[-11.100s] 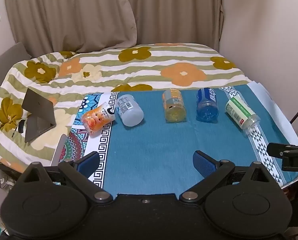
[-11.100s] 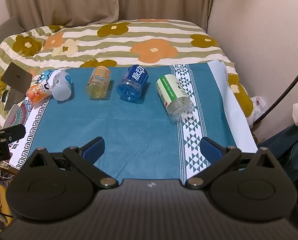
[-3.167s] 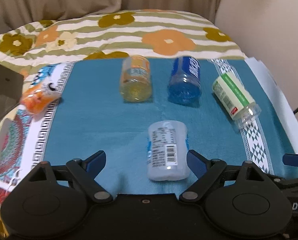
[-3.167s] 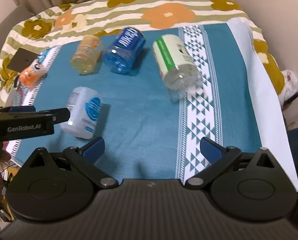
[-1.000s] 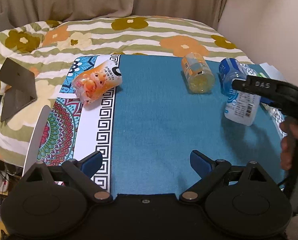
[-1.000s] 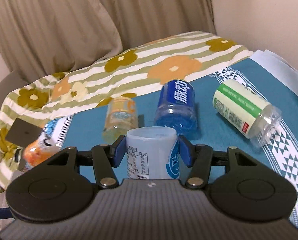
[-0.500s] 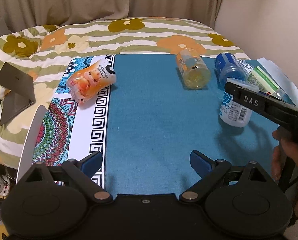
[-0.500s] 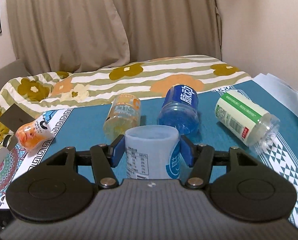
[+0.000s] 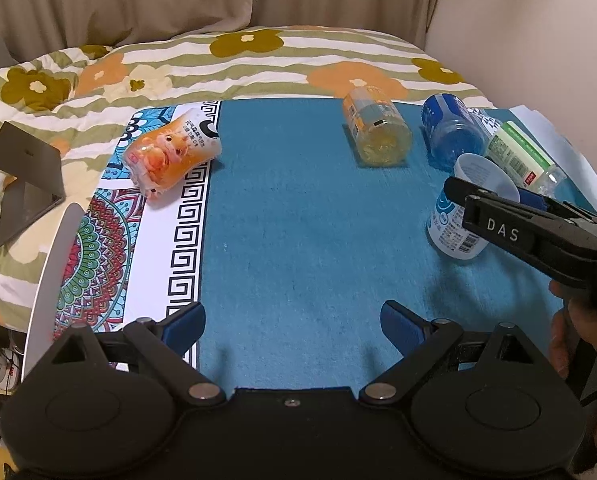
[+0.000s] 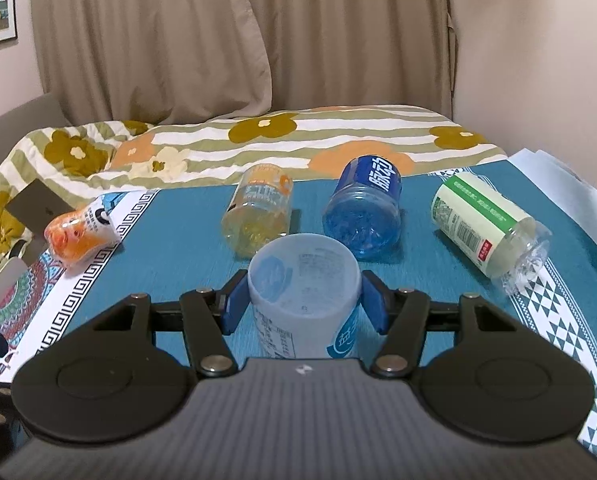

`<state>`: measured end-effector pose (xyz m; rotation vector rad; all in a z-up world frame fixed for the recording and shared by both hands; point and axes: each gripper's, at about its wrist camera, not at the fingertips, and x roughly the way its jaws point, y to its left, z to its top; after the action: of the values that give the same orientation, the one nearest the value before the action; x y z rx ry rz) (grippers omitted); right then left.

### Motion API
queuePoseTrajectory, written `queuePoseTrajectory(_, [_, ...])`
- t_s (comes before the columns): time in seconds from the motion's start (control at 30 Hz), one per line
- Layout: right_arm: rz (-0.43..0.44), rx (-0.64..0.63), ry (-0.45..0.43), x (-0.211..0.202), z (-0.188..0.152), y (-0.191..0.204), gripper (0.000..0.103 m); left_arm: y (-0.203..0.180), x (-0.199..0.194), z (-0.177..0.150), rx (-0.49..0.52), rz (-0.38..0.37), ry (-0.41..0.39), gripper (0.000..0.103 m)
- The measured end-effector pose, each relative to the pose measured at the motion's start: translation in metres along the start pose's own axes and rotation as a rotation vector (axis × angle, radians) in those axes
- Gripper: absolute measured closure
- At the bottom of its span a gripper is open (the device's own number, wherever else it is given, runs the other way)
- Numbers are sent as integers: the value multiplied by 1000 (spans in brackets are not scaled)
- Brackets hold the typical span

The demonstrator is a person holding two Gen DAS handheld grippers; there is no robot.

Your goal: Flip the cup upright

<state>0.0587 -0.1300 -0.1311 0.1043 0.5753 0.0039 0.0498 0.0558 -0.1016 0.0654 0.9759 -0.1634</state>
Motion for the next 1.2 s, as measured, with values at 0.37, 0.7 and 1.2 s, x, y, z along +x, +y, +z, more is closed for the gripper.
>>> queuePoseTrajectory(0.37, [11, 28, 23, -3, 3, -5, 0, -5, -3, 1, -13, 23, 6, 6])
queuePoseTrajectory(0.7, [21, 22, 110, -36, 36, -17, 0, -24, -38, 15, 31, 54, -71, 6])
queuePoseTrajectory(1.2, [-28, -27, 367, -108, 77, -55, 0, -46, -92, 29, 16, 92, -104, 6])
